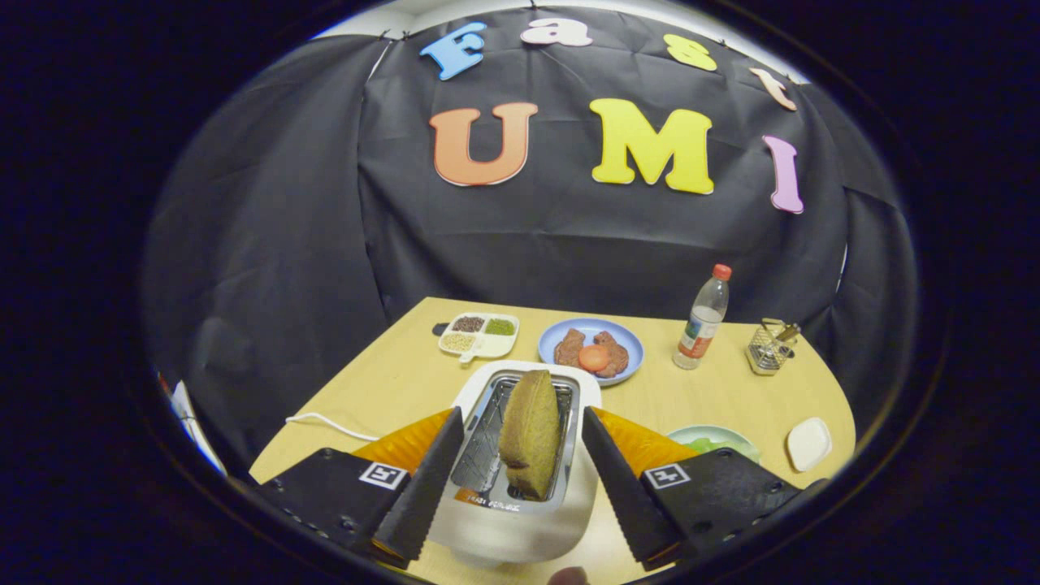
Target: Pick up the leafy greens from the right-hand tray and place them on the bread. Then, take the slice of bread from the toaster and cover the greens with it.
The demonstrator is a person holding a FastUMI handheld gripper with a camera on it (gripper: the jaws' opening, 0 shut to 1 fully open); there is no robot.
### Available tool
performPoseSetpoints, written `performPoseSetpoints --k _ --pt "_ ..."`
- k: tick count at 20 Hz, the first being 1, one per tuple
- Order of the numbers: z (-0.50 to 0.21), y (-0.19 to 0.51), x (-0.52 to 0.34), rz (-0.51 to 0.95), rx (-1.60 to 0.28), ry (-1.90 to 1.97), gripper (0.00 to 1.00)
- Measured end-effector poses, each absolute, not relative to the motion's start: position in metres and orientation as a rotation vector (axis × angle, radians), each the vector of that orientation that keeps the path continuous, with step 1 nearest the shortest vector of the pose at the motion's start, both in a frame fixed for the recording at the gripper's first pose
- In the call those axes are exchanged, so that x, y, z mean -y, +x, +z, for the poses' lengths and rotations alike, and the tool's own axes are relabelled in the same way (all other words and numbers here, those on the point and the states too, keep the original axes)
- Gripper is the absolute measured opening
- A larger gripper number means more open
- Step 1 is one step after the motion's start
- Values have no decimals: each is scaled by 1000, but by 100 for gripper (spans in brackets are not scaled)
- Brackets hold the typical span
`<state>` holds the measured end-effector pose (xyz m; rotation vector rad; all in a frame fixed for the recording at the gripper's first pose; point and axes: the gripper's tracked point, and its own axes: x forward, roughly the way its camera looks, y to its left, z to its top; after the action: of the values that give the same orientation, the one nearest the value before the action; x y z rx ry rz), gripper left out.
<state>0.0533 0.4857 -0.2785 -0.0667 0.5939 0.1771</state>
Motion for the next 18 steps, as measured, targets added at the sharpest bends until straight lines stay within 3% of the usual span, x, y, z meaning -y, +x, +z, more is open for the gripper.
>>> performPoseSetpoints --k 4,8,9,12,13,18 --pt "-290 68 -488 152 -612 -89 73" --pt "-290 73 -481 117 -613 -105 32" --pt "-290 73 -481 121 -617 -95 17" --pt "-277 70 -479 141 -616 -55 11" --pt "-269 72 -480 159 -609 -39 4" --pt "-211 69 -474 200 -526 33 4"
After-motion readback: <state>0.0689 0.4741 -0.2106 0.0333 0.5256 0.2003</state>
